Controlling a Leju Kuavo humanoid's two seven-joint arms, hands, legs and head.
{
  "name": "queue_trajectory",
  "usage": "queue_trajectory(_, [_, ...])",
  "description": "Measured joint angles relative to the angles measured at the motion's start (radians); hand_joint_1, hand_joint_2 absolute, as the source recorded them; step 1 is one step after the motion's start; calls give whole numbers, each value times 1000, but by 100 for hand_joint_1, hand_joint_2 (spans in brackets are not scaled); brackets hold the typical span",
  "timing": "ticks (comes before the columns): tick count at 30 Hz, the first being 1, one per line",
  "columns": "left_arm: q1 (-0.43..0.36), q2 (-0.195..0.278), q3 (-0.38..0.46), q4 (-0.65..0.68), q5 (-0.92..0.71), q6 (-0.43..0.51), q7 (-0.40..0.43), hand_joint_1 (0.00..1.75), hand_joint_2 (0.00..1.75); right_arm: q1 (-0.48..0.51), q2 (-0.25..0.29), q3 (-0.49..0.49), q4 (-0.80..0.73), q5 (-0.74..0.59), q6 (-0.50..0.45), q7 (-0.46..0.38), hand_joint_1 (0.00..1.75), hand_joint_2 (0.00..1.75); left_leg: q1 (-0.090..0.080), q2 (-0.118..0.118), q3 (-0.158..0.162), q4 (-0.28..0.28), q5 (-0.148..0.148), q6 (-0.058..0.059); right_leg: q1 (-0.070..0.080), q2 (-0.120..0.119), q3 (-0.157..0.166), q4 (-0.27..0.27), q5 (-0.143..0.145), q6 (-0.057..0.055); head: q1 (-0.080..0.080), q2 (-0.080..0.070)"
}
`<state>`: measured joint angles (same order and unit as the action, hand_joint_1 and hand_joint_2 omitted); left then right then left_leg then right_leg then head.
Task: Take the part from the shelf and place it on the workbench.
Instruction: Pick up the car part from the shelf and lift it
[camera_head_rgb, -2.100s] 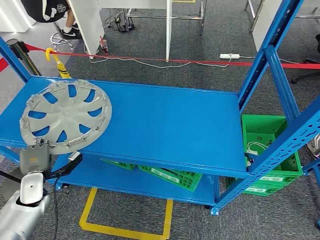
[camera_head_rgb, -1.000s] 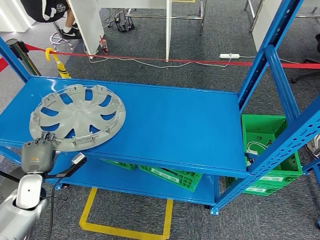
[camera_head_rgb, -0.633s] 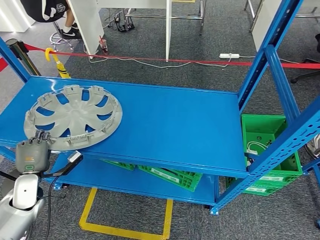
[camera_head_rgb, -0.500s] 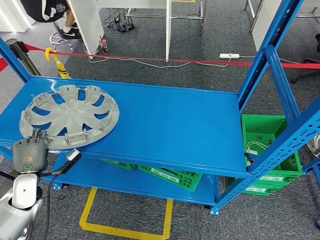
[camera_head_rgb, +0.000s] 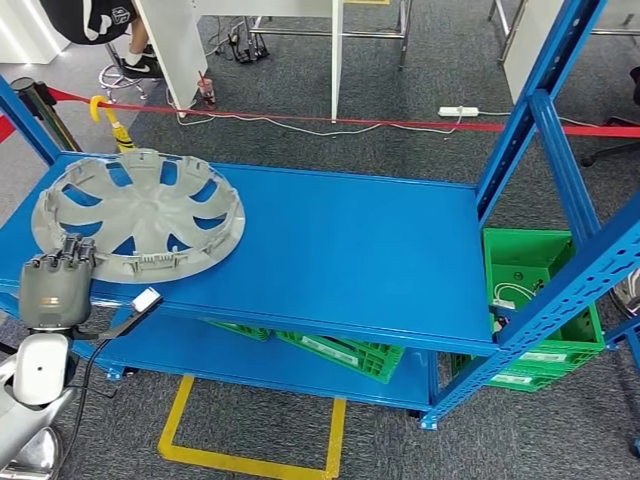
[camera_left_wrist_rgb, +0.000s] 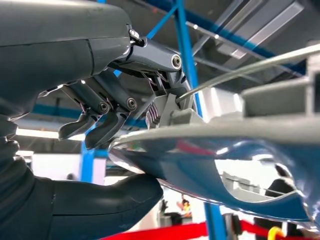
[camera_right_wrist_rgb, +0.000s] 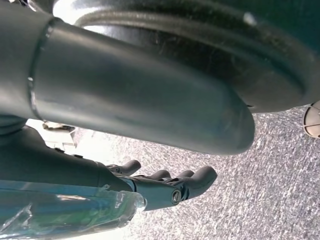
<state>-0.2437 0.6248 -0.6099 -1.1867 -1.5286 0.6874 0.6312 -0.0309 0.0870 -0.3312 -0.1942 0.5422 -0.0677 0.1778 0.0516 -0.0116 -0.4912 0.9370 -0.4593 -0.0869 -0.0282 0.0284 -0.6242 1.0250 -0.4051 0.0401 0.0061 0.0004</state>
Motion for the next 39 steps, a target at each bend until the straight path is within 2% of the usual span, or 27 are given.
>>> queue_trajectory(8, [-59, 102, -77, -69, 0, 0, 2, 175, 175, 0, 0, -8, 0, 10, 2, 0, 0, 0, 0, 0, 0, 0, 0, 0, 0, 0, 0, 0, 0, 0, 0, 0])
queue_trajectory(16, [-81, 154, -108, -121, 0, -3, 3, 175, 175, 0, 0, -9, 0, 16, 2, 0, 0, 0, 0, 0, 0, 0, 0, 0, 0, 0, 0, 0, 0, 0, 0, 0])
queue_trajectory(21, [-80, 152, -108, -128, 0, 0, 3, 175, 175, 0, 0, -9, 0, 18, 1, 0, 0, 0, 0, 0, 0, 0, 0, 0, 0, 0, 0, 0, 0, 0, 0, 0])
queue_trajectory(31, [-62, 119, -108, -129, 0, 0, 3, 175, 175, 0, 1, -10, 0, 22, 0, 0, 0, 0, -3, 0, 0, 2, -2, 3, -4, 0, 0, -1, 0, 1, 0, 0])
queue_trajectory(36, [-53, 101, -108, -131, 0, 0, 3, 175, 175, 1, 1, -10, 0, 22, 0, 0, 0, 0, -6, 0, -5, 12, -7, 11, -9, 0, 0, -2, 1, 6, 0, 0])
queue_trajectory(39, [-51, 93, -108, -133, 0, 0, 3, 175, 175, 1, 1, -10, 0, 23, 0, 0, 0, 0, -9, 0, -11, 23, -10, 19, -11, 0, 0, -3, 3, 14, 0, 0])
